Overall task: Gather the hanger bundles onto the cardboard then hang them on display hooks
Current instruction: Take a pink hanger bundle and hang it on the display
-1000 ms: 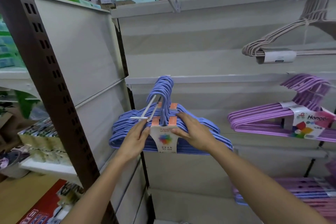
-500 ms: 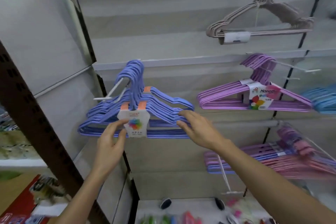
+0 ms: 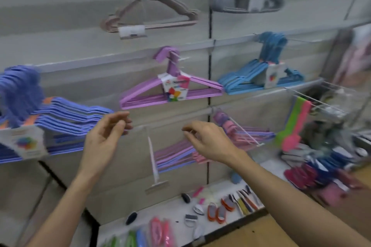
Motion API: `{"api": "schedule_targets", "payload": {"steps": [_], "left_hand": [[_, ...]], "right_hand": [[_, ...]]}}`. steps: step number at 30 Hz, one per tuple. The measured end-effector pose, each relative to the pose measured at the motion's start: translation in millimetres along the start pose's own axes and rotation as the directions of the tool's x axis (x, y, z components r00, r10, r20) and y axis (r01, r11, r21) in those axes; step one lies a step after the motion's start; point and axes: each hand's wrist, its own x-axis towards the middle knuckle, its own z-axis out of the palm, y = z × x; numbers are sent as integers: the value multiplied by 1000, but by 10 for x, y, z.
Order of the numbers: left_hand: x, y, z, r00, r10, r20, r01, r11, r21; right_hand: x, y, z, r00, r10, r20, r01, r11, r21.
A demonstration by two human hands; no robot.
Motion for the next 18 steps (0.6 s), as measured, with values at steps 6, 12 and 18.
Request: {"api": "schedule_targets", "payload": {"steps": [6, 12, 18], "left_hand": [[6, 274, 1349, 983, 12, 181, 10, 993, -120], [-9, 533, 2541, 947, 23, 320, 67, 961, -267], [-21, 752, 3605, 891, 72, 449, 110, 923, -368]], "right_hand": [[-814, 762, -730, 984, 154, -93, -161, 984, -75], [-1591, 1412, -1377, 936, 322, -142, -338, 935, -109], [-2284, 1927, -1836, 846, 482, -226, -517, 845, -133]]}}
